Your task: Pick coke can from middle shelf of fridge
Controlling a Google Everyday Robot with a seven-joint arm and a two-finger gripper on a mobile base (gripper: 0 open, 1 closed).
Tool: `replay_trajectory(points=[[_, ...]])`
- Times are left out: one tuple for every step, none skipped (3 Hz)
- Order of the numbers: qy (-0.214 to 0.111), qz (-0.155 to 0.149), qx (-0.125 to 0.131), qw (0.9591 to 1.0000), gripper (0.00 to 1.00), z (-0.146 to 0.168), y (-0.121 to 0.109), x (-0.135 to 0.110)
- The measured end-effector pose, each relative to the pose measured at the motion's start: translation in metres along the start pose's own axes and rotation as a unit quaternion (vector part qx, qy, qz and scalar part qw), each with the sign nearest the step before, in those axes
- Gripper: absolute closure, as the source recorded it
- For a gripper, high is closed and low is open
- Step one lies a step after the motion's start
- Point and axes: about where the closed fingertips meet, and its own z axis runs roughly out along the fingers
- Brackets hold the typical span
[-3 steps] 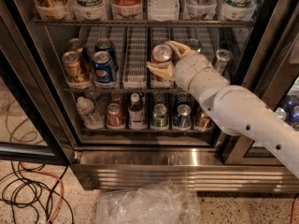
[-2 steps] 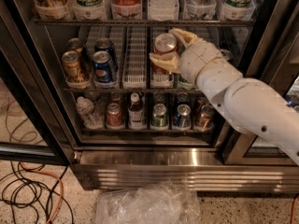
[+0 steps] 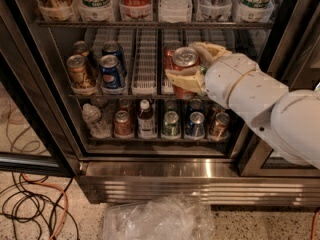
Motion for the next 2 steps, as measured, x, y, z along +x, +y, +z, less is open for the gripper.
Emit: replay_trajectory(points=[[0.001, 0.022, -0.003, 0.9998, 1.00, -0.0019, 0.0017, -0.0001], [0.001, 0.021, -0.003, 0.9998, 1.00, -0.0017, 0.0017, -0.0003]])
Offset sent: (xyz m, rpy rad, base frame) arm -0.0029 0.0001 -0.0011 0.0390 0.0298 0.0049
